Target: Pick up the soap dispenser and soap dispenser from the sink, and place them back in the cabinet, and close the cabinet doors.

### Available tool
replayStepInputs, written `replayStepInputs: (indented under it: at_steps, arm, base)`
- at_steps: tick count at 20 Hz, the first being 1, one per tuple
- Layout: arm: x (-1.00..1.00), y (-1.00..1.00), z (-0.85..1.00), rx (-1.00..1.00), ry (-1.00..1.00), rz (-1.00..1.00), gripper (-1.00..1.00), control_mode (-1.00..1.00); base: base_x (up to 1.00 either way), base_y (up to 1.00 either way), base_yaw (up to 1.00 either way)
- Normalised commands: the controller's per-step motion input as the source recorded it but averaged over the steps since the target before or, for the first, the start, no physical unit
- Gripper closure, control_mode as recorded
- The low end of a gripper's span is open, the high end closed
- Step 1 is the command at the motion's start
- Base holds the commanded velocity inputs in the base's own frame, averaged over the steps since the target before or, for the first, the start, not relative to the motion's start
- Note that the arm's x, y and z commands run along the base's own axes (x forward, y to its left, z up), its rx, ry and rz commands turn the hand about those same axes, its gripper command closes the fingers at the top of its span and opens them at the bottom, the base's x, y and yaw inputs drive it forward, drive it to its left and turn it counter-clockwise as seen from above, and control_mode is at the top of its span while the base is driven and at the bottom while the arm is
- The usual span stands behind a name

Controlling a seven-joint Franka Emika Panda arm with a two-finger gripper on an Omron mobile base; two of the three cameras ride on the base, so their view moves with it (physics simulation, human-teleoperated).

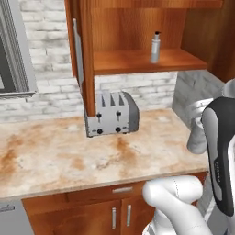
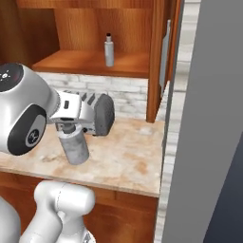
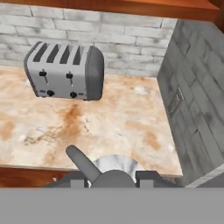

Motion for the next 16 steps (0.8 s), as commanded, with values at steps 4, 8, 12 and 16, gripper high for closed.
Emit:
replayStepInputs:
  at_steps: [4,8,12,16]
  arm:
    - [0.0,0.0,0.0,0.0,0.0,0.0,1.0,1.0]
    - [0.0,0.0,0.0,0.0,0.0,0.0,1.0,1.0]
    - [0.0,0.0,0.0,0.0,0.0,0.0,1.0,1.0]
    - [0.0,0.0,0.0,0.0,0.0,0.0,1.0,1.0]
  base:
    - [0.49,0.0,0.0]
    - [0.34,0.0,0.0]
    - [0.37,0.0,0.0]
    - [0.38,0.0,-0.01]
